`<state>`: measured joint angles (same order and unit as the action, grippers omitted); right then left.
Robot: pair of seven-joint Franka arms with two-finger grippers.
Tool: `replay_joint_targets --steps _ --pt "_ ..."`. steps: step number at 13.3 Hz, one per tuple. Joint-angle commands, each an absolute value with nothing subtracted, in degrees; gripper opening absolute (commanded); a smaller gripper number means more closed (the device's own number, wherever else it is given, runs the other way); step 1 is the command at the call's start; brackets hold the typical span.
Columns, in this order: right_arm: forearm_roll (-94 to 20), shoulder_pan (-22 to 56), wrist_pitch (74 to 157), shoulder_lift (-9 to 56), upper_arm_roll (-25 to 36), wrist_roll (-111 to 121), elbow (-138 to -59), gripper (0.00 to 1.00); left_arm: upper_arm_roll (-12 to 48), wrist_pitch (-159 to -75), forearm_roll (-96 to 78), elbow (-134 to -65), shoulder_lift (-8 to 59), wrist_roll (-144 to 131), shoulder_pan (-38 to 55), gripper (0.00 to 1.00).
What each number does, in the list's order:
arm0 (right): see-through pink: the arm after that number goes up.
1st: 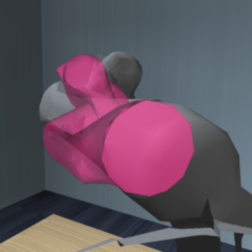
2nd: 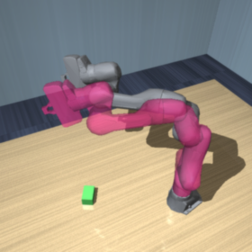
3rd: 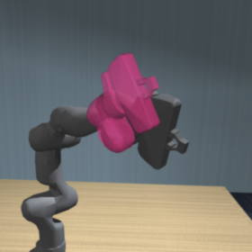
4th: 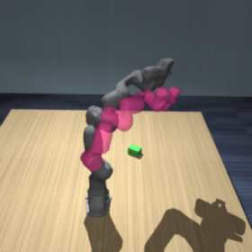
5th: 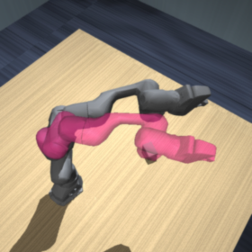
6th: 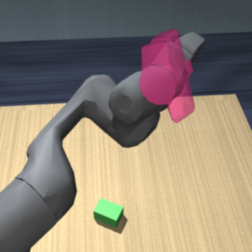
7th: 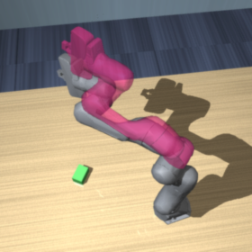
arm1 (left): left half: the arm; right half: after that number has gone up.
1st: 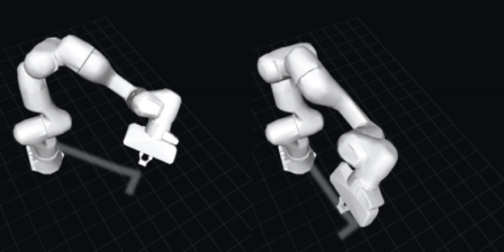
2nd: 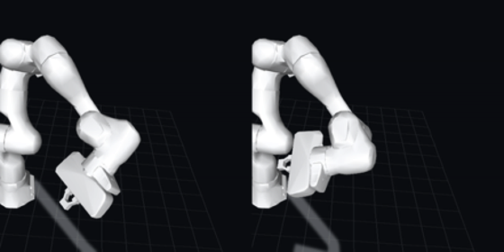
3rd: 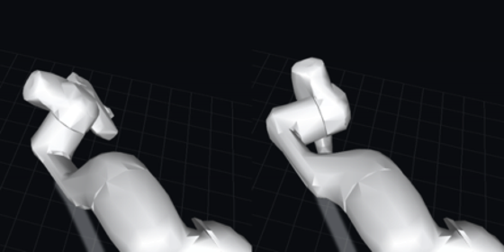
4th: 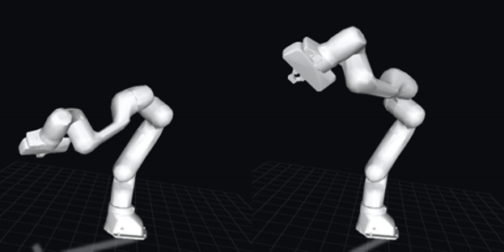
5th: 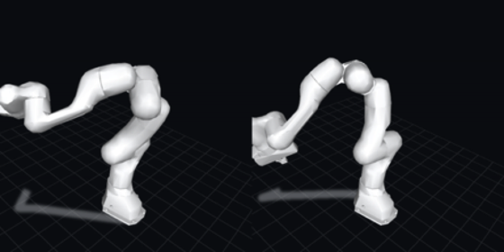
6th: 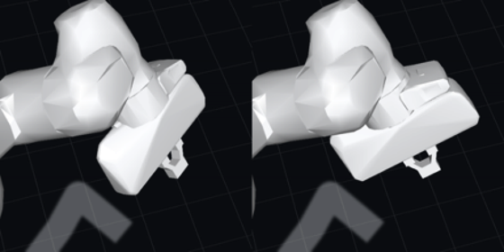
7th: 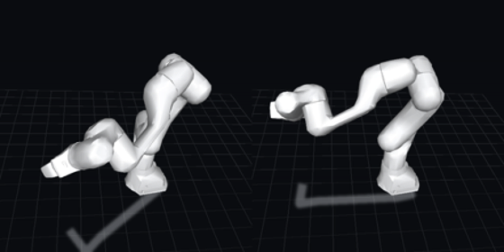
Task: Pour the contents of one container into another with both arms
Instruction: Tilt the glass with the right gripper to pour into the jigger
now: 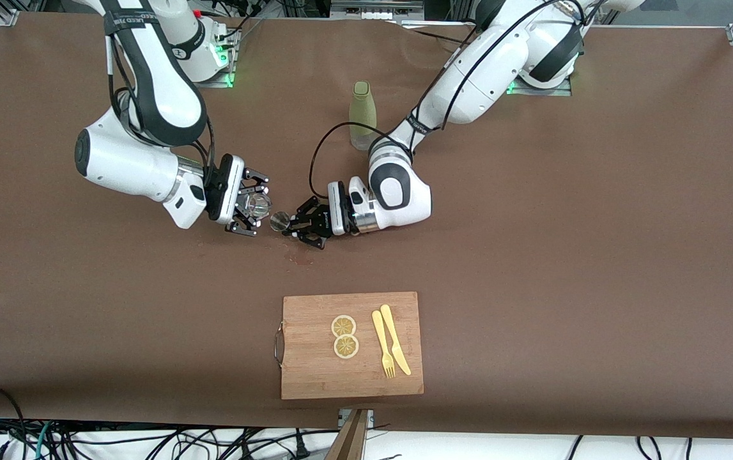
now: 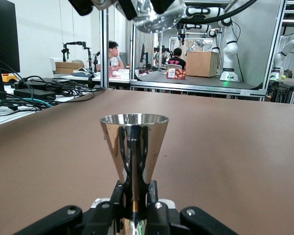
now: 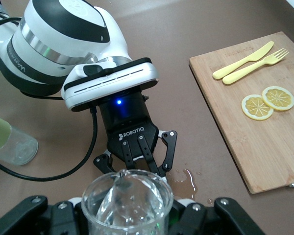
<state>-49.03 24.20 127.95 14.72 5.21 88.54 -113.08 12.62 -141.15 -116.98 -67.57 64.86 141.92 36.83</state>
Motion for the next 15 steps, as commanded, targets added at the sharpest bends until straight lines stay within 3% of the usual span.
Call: replay_joint_targets --steps 1,15 --pt "-45.88 25.57 128.32 16.43 5.45 83.77 -110.04 0.23 12.22 -142.73 -119.18 -64.16 66.45 143.09 37.97 0.00" --pt "-41.31 26.28 129.73 17.23 5.36 80.08 -109.95 0.23 10.72 -142.47 -118.74 -64.34 66.27 142.47 37.79 0.00"
